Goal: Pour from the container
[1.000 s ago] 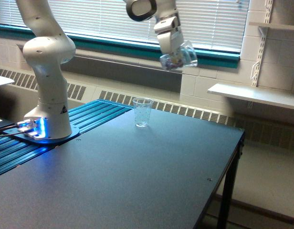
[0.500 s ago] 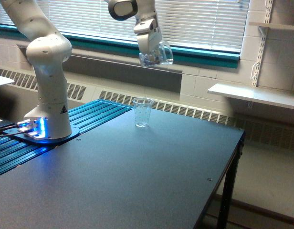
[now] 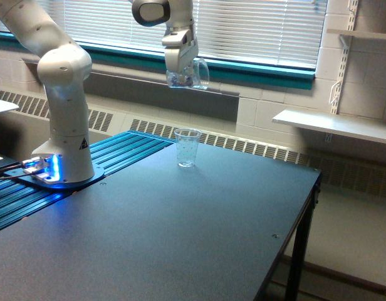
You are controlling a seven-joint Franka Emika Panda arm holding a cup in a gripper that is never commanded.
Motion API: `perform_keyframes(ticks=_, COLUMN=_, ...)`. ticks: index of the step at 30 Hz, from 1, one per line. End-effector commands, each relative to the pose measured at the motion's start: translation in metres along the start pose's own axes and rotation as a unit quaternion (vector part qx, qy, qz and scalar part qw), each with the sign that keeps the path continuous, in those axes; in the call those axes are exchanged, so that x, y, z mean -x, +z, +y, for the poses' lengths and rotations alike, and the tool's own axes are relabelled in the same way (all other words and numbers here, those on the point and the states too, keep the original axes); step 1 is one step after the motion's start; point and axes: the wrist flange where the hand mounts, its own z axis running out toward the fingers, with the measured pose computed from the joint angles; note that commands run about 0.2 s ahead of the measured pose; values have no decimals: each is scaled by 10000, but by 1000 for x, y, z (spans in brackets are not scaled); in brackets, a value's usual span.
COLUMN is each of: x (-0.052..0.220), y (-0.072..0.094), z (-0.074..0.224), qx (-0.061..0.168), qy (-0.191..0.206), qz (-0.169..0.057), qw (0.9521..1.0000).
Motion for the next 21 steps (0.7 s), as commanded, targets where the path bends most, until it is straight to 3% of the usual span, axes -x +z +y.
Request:
perform_keyframes(ticks=1, x=18, y=13, z=12, qx=243, qy=-37, qz=-163, qw=9996)
perform_keyframes(ticks=11, x=34, y=40, z=33, qx=667, qy=-208, qz=-328, qw=9970)
perform_keyframes(ticks=21, x=42, y=58, z=38, qx=906, qy=-225, qz=-503, qw=9944)
